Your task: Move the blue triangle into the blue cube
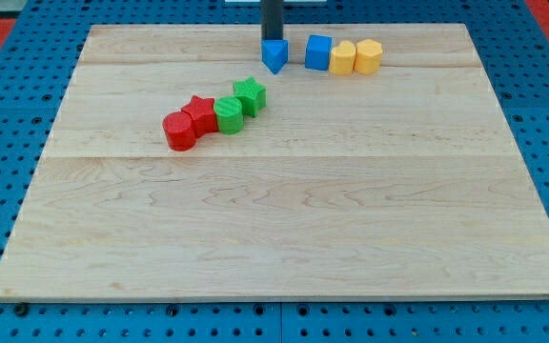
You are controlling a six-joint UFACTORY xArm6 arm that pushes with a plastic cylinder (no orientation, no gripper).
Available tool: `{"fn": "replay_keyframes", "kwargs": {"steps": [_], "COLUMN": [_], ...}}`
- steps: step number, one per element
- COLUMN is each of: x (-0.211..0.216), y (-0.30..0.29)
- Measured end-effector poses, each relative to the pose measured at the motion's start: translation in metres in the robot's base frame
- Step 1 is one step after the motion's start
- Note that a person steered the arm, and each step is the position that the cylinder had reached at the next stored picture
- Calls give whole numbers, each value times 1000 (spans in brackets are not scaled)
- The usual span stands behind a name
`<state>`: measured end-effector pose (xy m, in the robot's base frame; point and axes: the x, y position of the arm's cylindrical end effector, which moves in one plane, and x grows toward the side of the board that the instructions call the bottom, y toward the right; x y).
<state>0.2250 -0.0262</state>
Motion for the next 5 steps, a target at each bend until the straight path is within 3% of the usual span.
{"fn": "replay_keyframes", "kwargs": {"steps": [1,2,4,5], "x": [-7,24,29,34], "y": [-69,-48,33,43]}}
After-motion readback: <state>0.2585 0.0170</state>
